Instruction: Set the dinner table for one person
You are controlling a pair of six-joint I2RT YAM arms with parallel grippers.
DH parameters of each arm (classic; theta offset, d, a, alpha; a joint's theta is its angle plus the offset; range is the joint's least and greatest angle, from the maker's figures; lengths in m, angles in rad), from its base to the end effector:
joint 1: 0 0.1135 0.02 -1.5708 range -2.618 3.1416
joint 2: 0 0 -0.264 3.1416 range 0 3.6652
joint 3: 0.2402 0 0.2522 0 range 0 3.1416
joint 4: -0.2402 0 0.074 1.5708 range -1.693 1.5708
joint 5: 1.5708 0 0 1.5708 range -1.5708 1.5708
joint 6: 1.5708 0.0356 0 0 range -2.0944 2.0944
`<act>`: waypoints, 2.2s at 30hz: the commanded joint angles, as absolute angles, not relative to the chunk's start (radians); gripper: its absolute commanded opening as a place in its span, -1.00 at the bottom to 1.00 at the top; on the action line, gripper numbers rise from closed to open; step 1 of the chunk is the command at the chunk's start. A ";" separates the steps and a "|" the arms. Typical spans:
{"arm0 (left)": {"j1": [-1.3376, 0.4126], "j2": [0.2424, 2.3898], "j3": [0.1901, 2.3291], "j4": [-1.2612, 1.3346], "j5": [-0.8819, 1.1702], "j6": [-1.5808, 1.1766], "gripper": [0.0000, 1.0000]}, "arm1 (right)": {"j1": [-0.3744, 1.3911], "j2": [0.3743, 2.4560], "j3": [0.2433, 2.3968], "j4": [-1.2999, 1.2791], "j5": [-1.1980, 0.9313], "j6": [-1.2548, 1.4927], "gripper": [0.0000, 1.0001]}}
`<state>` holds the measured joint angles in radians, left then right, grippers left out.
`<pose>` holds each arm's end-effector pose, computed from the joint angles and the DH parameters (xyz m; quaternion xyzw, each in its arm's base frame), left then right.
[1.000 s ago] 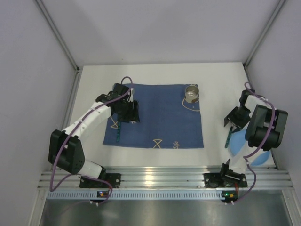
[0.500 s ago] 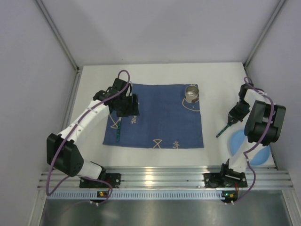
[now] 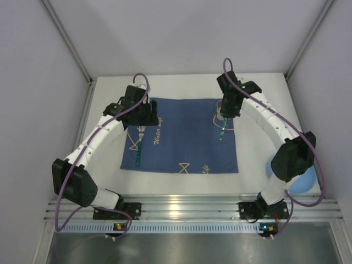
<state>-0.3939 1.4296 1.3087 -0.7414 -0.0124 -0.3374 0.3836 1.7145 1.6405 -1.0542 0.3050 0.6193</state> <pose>0.2814 -0.1165 0.3217 0.0243 0.9376 -0.1186 0.3260 0.3311 0.1221 0.3189 0.1465 0.9537 -0.0257 0.2615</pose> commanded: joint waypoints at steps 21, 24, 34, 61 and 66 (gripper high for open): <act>-0.353 1.465 1.371 -0.633 0.077 -0.273 0.37 | 0.551 2.071 1.664 -0.968 0.118 0.565 -1.00; -0.348 1.456 1.361 -0.632 0.081 -0.262 0.37 | 0.552 2.094 1.667 -0.966 0.098 0.565 -0.93; -0.333 1.477 1.338 -0.601 0.118 -0.255 0.37 | 0.552 1.953 1.649 -1.032 0.221 0.537 0.24; -0.333 1.419 1.200 -0.564 0.236 -0.295 0.36 | -0.281 1.532 0.882 -0.827 0.173 0.500 0.35; -0.333 1.405 1.196 -0.577 0.212 -0.288 0.36 | -0.282 1.575 0.839 -0.779 0.115 0.494 -0.50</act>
<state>-0.3363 1.4570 1.1999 -0.5999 0.2218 -0.2958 -0.2729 1.5600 0.8619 -0.8589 0.1604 0.4957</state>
